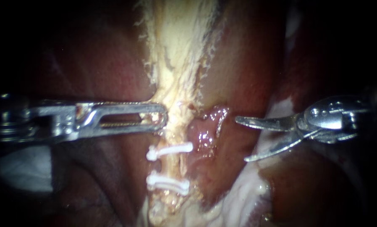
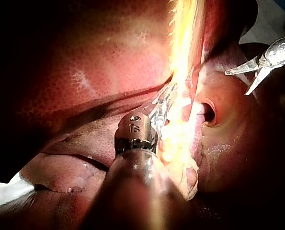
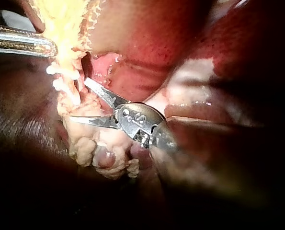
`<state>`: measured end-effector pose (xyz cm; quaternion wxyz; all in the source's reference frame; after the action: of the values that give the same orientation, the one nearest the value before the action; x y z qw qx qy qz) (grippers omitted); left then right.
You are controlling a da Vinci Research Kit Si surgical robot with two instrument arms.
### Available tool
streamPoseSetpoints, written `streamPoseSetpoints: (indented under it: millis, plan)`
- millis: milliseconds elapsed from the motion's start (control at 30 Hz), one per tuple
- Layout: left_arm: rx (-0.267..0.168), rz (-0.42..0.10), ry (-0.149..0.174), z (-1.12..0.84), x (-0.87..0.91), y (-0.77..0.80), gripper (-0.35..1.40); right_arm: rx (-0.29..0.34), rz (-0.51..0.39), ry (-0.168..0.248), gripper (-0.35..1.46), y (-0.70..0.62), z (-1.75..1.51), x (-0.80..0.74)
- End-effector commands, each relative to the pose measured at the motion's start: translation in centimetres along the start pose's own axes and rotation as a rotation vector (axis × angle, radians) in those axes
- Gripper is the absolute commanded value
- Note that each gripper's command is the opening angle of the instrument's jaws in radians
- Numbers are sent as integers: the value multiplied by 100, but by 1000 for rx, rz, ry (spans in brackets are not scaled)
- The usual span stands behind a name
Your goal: Go to the cutting position left tube
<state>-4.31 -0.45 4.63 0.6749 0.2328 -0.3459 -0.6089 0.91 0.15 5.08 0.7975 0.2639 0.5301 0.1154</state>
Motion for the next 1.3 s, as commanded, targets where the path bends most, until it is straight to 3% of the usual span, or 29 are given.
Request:
streamPoseSetpoints:
  millis: [33, 200, 333, 700, 1033, 1300]
  plan:
    - [0, 0, 0, 0, 0, 0, -35, 1, 0, 1, 143, 0, 0, 1]
    - [1, 0, 1, -4, 0, -1, -35, 21, -3, 5, 143, -3, 3, 0]
    - [5, -2, 8, -21, -4, -4, -35, 39, -9, 13, 143, -8, 12, -4]
    - [0, -4, 4, -57, -9, -4, -35, 132, 54, -21, 143, -26, 73, -22]
    - [5, -8, -1, -67, -10, -11, -35, 180, 108, -53, 143, -24, 128, -41]
    - [9, -10, -11, -78, -14, -12, -35, 201, 134, -66, 143, -22, 151, -50]
